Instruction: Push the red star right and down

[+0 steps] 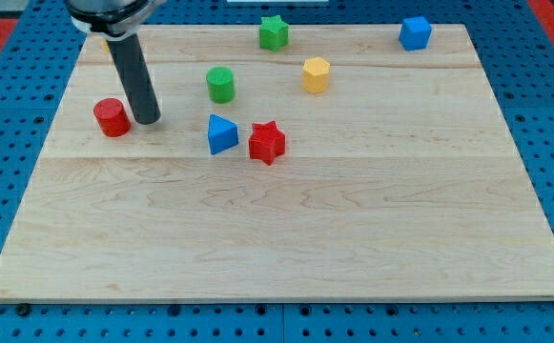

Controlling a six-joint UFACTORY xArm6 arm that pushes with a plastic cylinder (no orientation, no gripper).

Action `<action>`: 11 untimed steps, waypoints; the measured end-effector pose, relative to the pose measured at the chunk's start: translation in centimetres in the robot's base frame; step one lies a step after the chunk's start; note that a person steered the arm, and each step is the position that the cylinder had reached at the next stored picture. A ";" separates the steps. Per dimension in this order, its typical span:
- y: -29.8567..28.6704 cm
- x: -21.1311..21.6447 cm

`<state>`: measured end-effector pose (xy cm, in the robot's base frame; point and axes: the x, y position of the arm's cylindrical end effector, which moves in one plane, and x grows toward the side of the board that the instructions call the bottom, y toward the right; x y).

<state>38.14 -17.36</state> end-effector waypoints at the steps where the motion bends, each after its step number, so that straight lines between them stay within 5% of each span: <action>1: -1.6 -0.1; 5: -2.5 -0.1; 7: 4.6 5.3; 9: 14.5 4.5; 11: 18.5 2.4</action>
<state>40.51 1.12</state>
